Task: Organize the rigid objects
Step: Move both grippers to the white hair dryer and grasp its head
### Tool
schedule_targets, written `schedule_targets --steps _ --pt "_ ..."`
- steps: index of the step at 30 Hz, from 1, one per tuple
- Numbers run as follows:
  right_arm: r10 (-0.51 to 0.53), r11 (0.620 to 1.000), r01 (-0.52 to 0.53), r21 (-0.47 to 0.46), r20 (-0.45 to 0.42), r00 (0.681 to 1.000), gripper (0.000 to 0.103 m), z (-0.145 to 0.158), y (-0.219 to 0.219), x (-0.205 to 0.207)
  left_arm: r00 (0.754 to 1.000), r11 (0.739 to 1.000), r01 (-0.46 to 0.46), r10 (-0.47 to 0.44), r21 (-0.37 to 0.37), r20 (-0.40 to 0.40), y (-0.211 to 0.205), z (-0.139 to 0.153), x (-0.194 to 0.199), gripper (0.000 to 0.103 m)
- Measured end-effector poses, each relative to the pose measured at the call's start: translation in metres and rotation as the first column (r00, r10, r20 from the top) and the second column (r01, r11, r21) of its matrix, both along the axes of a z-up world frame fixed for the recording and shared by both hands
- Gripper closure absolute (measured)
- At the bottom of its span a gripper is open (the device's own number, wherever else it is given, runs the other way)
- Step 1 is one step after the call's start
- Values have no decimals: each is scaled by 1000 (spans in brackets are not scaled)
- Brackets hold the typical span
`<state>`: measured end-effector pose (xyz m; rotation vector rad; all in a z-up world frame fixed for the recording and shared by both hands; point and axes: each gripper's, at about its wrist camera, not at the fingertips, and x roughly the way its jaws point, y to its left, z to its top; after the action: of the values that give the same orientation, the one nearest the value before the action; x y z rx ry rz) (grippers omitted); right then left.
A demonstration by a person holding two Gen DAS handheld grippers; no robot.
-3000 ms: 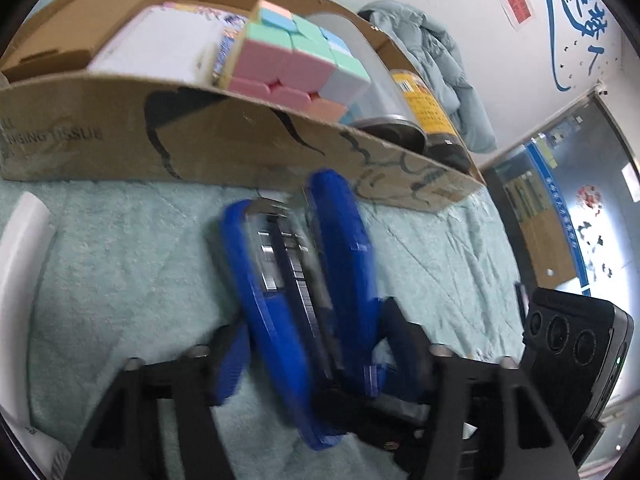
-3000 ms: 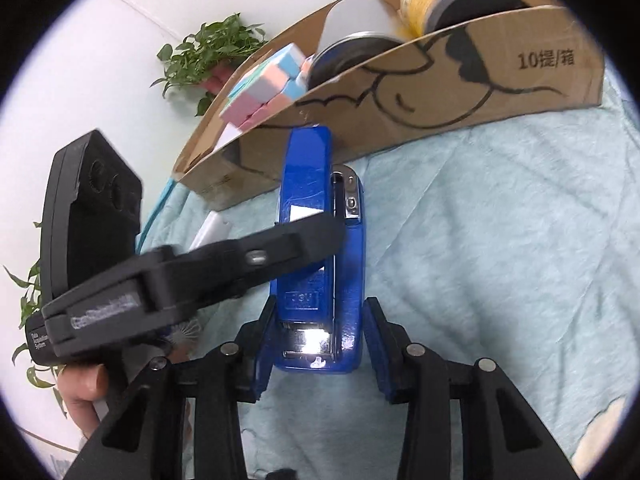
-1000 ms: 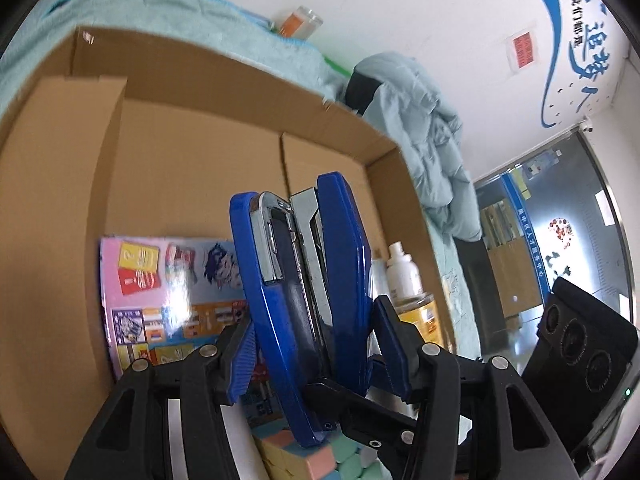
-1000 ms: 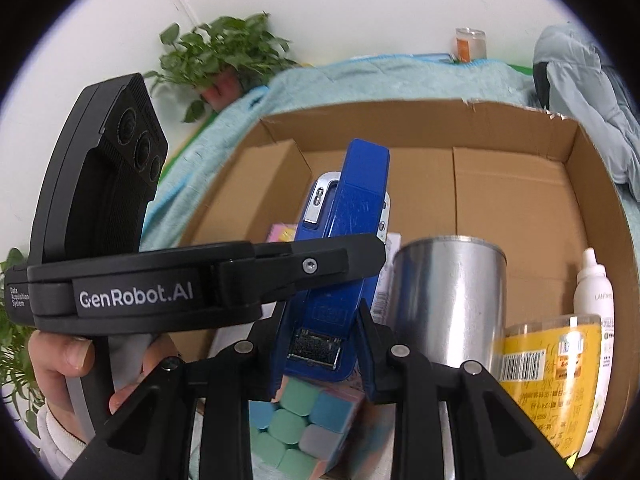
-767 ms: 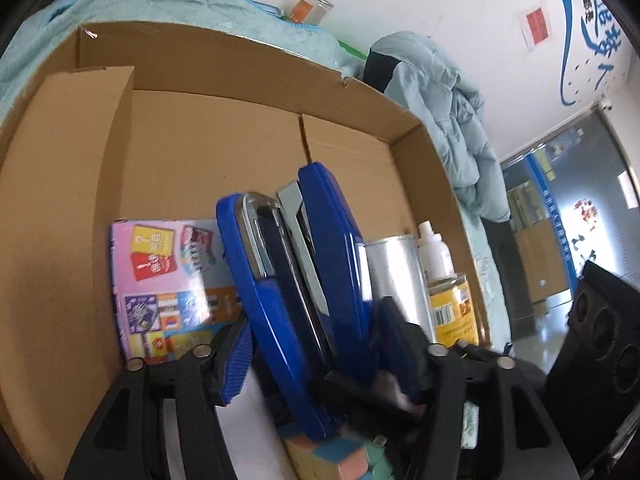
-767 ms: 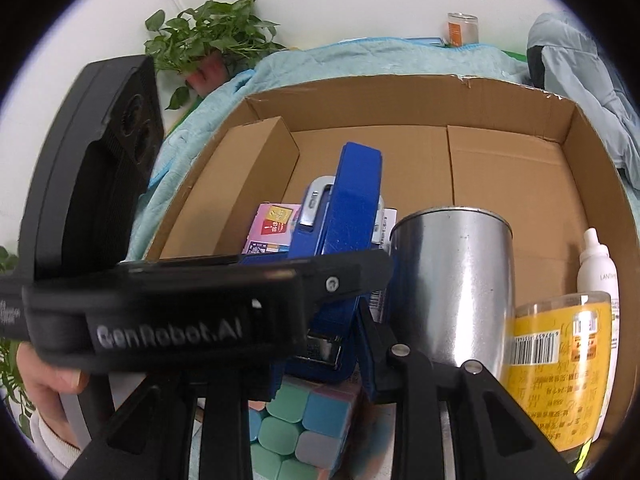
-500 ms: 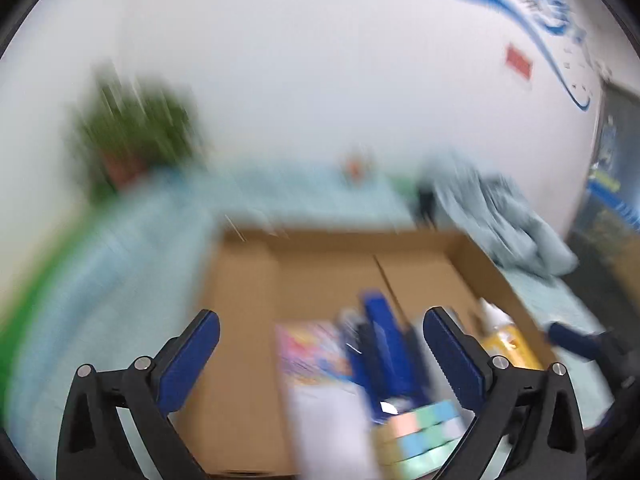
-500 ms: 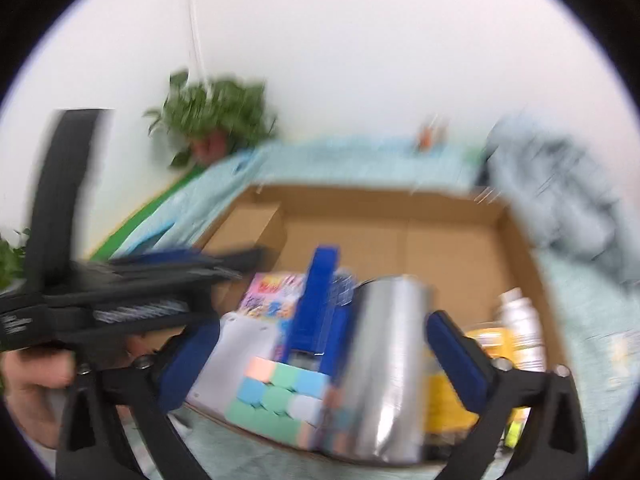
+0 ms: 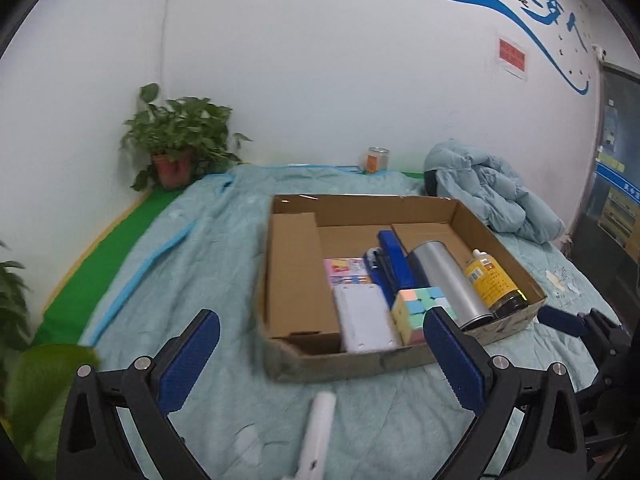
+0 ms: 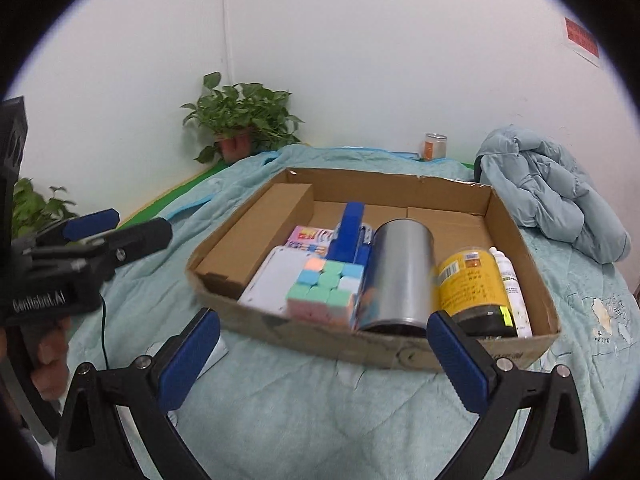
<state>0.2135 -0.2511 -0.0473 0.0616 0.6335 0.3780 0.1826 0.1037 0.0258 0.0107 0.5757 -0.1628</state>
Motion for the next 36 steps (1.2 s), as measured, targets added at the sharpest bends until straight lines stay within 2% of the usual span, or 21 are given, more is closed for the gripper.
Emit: schedule_targets --steps 3,5,7,8,9,10,13,15,16,17,18,19,22,25,28,31,33,36 --pt "46 998 -45 45 -13 999 0 3 -2 -16 998 997 -49 47 61 32 18 33 -29 0" --pt "85 992 -82 92 -26 996 0 3 -4 -31 999 986 -39 35 161 30 20 43 -40 0" --pt "109 986 -101 134 -58 992 0 -3 -3 -41 999 963 -8 16 270 -28 16 28 -42 0" --pt "141 979 -125 163 -87 986 0 -10 0 -48 998 962 10 8 275 -62 16 19 -39 0" --pt "174 972 -153 178 -109 979 0 -17 4 -54 991 965 36 -2 259 -130 17 1 -35 0" --pt "209 965 -183 189 -129 969 0 -24 9 -60 973 973 57 -4 224 -229 19 -23 -29 0" --pt "270 951 -231 205 -192 943 0 -48 19 -75 906 987 87 -23 133 -423 25 -93 -18 2" --pt "283 948 -234 218 -233 930 0 -61 19 -80 867 995 75 -32 68 -497 29 -127 -15 9" --pt "281 948 -229 219 -244 928 0 -64 18 -82 851 997 74 -67 -6 -522 32 -140 -17 14" --pt "271 951 -219 217 -250 929 0 -67 17 -83 835 996 72 -88 -51 -544 32 -147 -17 26" --pt "263 953 -210 217 -254 931 0 -69 15 -84 821 994 70 -105 -84 -562 31 -152 -19 31" --pt "257 954 -202 222 -258 931 0 -70 13 -85 814 991 75 -126 -111 -568 27 -154 -22 35" --pt "256 953 -196 232 -263 930 0 -73 6 -85 814 991 60 -120 -123 -568 15 -155 -30 35" --pt "252 956 -197 217 -262 932 0 -79 -2 -89 788 975 65 -180 -211 -589 -8 -154 -41 35" --pt "242 959 -186 213 -275 931 0 -84 -17 -94 774 963 100 -234 -251 -589 -42 -149 -48 35" --pt "218 967 -170 188 -273 937 0 -87 -34 -101 735 932 142 -325 -334 -595 -81 -152 -57 35" --pt "206 971 -163 173 -266 942 0 -87 -43 -104 716 907 143 -371 -395 -592 -96 -151 -62 31" --pt "187 977 -155 145 -244 952 0 -82 -54 -111 715 866 165 -435 -472 -548 -111 -140 -61 26"
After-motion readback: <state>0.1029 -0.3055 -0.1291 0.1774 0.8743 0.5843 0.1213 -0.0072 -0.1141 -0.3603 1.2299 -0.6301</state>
